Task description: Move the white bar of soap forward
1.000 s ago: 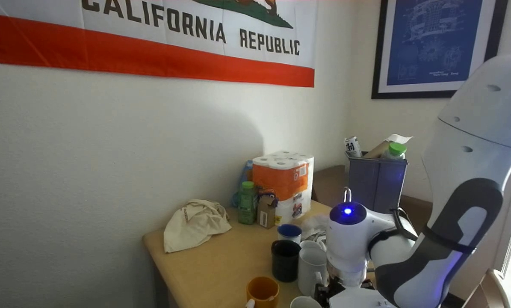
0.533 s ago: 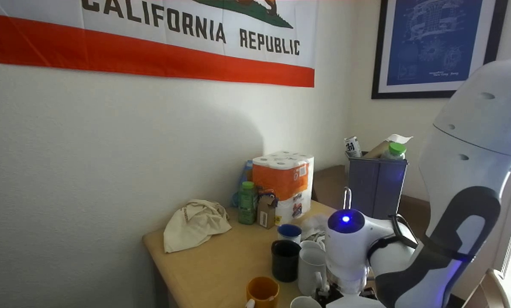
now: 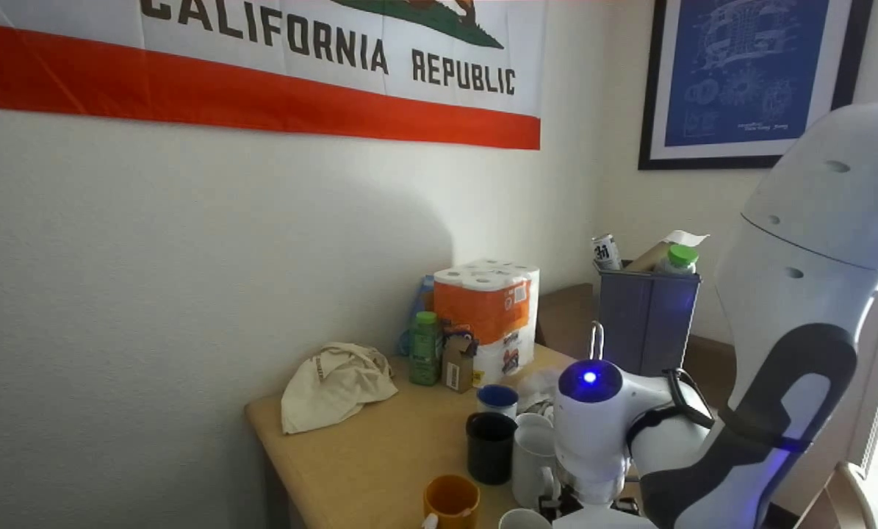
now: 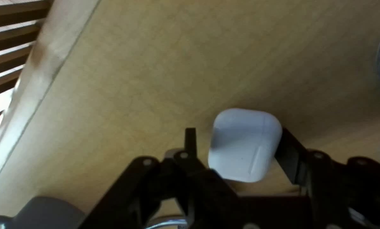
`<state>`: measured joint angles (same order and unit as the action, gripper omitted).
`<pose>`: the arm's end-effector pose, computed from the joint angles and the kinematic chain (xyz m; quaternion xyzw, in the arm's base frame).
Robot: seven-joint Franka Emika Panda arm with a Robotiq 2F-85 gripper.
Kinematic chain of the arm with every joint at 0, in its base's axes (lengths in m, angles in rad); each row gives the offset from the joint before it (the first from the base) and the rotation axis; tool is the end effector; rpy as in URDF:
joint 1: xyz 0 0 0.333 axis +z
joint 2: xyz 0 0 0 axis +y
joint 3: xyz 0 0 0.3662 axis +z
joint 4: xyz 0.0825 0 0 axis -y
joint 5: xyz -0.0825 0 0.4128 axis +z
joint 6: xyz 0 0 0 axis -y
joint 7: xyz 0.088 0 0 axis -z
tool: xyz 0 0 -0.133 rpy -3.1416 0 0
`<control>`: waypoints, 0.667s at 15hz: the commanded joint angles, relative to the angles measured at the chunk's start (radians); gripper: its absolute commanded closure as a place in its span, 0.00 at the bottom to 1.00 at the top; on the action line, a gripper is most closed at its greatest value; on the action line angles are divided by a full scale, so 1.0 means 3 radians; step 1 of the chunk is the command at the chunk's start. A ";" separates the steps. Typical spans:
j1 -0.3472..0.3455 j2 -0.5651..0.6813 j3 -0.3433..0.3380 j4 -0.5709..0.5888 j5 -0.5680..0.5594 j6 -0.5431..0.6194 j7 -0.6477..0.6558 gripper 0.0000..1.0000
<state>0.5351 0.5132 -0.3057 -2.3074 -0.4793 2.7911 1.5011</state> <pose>0.5292 0.1295 0.1197 0.9139 -0.3758 0.1043 0.1128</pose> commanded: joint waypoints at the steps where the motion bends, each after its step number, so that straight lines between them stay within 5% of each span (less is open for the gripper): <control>1: 0.0089 0.0042 -0.0100 0.0042 -0.0148 0.0022 0.0180 0.66; 3: 0.0098 0.0047 -0.0111 0.0045 -0.0181 0.0024 0.0225 0.76; 10: -0.0020 -0.0197 0.0030 0.0056 -0.0099 -0.0220 -0.0073 0.76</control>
<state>0.5469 0.5136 -0.3180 -2.2949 -0.5036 2.7894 1.5172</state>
